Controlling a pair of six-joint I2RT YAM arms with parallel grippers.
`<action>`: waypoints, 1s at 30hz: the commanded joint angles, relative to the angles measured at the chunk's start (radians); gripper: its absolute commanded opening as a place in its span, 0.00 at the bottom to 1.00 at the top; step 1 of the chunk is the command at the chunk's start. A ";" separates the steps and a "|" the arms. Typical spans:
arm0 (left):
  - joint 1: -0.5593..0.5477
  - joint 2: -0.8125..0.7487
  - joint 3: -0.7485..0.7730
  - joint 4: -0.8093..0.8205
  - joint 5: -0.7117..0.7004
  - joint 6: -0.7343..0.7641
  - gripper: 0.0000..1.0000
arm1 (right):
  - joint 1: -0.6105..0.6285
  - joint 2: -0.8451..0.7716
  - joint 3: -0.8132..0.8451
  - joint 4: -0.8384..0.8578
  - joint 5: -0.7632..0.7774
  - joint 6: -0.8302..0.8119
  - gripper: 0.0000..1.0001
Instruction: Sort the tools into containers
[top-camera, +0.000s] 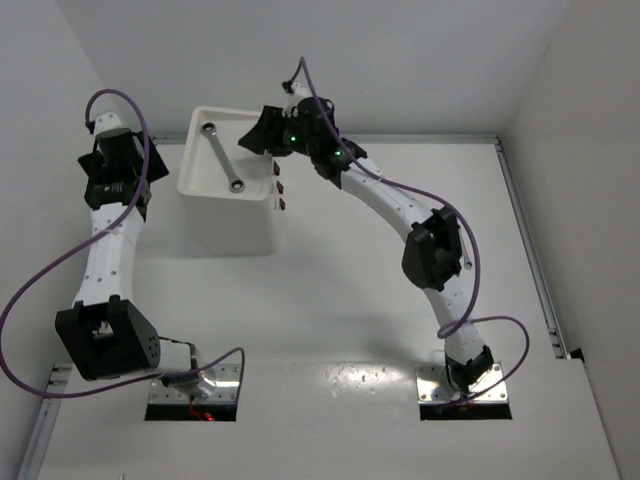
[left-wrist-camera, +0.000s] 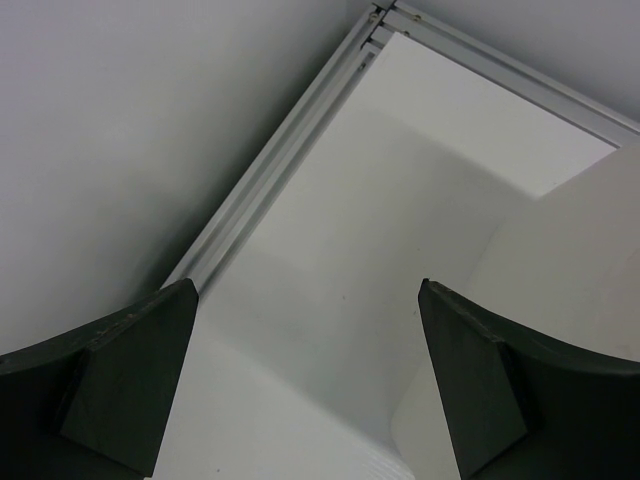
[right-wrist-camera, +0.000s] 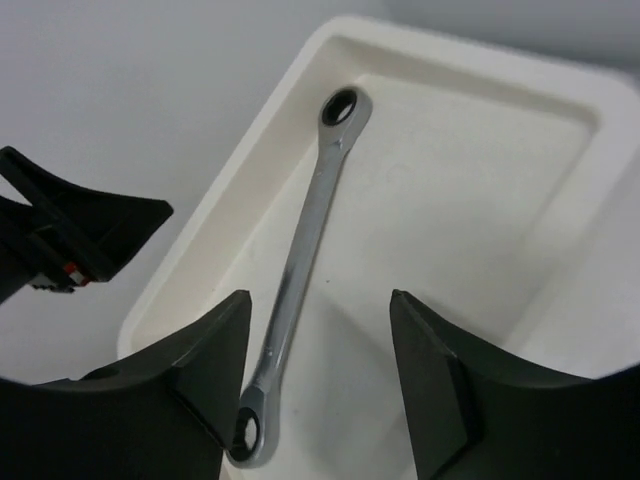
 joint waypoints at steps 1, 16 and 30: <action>0.012 -0.012 0.013 0.036 0.035 0.003 1.00 | -0.025 -0.209 -0.051 0.086 0.141 -0.246 0.59; -0.031 0.059 0.061 0.130 0.049 0.115 1.00 | -0.597 -0.382 -0.292 -0.980 0.254 -1.006 0.51; -0.040 0.091 0.068 0.130 0.049 0.124 1.00 | -0.791 -0.322 -0.545 -1.136 0.384 -1.049 0.59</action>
